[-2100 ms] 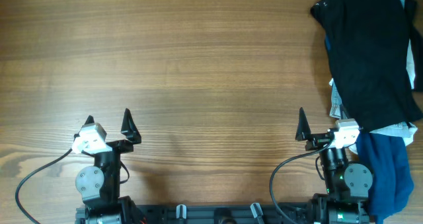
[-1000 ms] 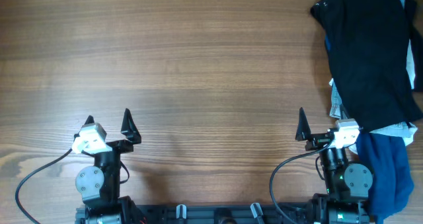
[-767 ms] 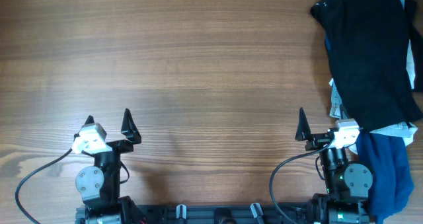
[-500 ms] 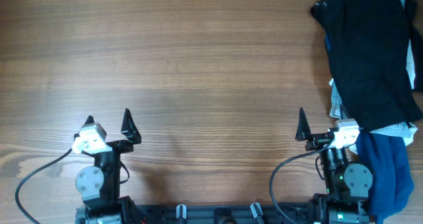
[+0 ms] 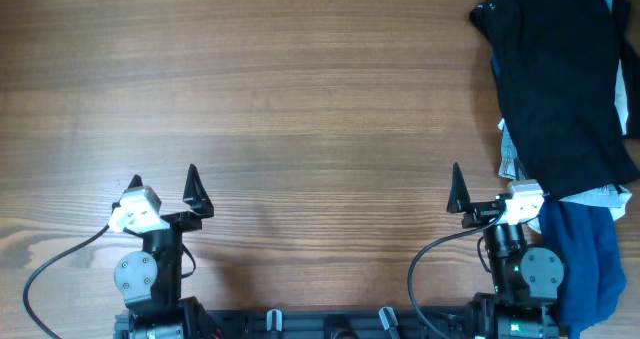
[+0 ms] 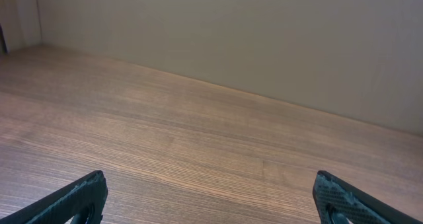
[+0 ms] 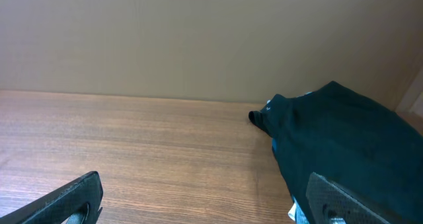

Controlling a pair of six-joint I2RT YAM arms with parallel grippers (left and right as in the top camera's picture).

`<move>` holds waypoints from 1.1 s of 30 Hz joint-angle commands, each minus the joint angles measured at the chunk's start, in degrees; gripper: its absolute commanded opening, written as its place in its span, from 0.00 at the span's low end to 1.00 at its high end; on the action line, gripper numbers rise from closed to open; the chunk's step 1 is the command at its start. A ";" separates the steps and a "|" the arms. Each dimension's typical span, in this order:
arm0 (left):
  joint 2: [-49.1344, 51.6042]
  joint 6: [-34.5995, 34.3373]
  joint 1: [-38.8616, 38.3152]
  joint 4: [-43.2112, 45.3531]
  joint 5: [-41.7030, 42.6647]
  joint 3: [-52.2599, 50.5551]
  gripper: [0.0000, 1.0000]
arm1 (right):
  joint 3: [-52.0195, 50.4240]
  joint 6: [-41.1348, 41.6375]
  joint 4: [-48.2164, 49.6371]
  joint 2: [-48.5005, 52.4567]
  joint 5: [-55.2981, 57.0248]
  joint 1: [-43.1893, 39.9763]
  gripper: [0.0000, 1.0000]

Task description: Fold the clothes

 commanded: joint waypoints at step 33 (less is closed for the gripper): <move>52.76 -0.37 -0.31 -39.69 11.30 62.16 1.00 | 44.06 0.24 -9.57 47.43 -12.98 0.13 1.00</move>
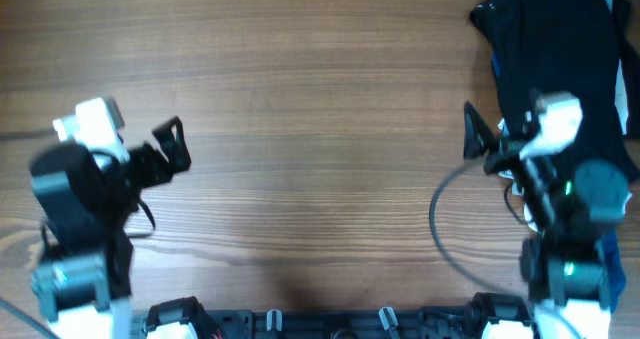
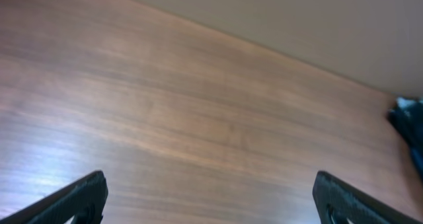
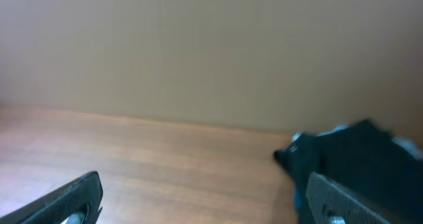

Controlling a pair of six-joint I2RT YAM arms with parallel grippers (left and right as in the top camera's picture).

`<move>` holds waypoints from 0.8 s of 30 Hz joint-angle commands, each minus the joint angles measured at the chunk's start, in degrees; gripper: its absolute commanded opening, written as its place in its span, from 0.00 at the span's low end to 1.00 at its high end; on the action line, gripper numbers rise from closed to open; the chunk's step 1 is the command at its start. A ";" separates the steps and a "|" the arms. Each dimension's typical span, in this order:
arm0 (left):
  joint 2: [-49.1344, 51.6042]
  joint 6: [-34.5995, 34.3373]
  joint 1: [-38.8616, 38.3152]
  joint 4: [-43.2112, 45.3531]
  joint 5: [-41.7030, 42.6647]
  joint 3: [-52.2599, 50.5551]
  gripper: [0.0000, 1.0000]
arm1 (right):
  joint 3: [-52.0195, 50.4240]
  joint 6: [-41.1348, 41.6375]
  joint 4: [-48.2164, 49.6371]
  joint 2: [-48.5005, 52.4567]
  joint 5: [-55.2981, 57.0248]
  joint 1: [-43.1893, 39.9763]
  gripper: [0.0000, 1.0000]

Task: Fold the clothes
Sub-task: 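Reach the right gripper to the black shorts on the clothes pile and grasp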

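A pile of clothes (image 1: 560,59) lies at the table's far right, with a dark navy garment on top and light fabric under it. Its near tip shows in the right wrist view (image 3: 357,161) and at the edge of the left wrist view (image 2: 411,121). My right gripper (image 1: 497,131) hangs open above the table, beside the pile's left edge, and holds nothing (image 3: 205,180). My left gripper (image 1: 165,147) is raised over the left side, open and empty (image 2: 208,181), far from the clothes.
A blue garment (image 1: 612,254) lies at the near right corner, behind the right arm. The wooden table (image 1: 320,99) stretches bare between the two arms. A plain wall (image 3: 198,45) stands beyond the far edge.
Both arms were low at the table's front edge and now stand raised, further from it. The left gripper now points to the right. The right gripper is closer to the pile. Both stay open.
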 commanded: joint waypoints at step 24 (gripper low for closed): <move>39.26 -2.25 -0.31 -7.06 15.82 15.23 1.00 | 18.32 2.69 11.93 56.78 19.65 -5.46 0.95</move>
